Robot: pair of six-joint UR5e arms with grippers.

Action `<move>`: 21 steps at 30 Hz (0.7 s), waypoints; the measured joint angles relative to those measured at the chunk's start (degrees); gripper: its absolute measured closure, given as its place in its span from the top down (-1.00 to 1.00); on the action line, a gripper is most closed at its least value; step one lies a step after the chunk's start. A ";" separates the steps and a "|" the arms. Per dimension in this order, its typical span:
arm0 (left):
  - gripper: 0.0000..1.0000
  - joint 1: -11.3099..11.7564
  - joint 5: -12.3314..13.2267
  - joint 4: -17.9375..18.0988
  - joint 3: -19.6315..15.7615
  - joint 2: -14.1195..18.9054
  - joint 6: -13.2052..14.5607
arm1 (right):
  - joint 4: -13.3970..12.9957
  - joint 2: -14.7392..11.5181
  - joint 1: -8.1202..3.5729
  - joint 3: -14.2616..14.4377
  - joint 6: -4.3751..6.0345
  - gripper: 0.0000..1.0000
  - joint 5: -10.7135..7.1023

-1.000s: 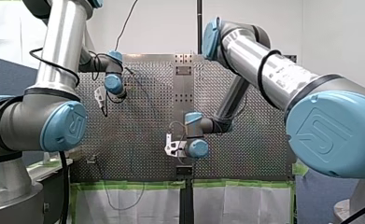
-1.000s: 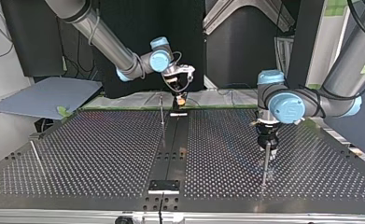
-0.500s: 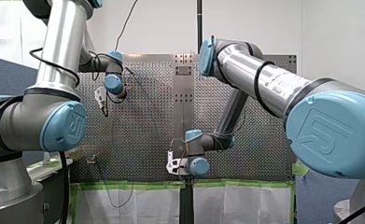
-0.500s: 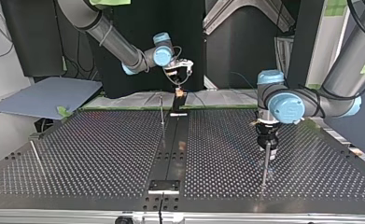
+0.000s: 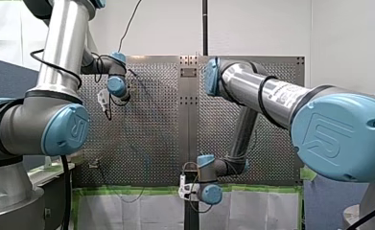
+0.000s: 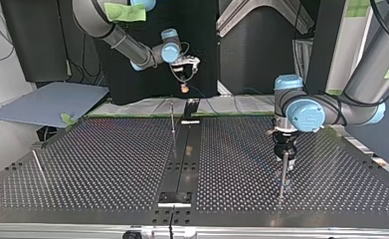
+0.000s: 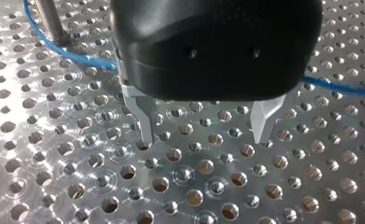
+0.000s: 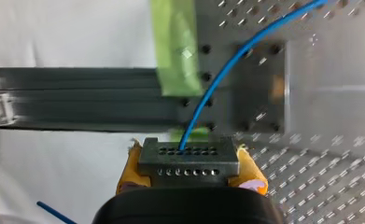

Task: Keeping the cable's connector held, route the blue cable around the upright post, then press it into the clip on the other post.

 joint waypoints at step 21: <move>1.00 0.01 -0.27 0.00 0.00 -0.01 0.00 | -5.48 5.02 -3.59 1.55 1.03 -1.00 0.47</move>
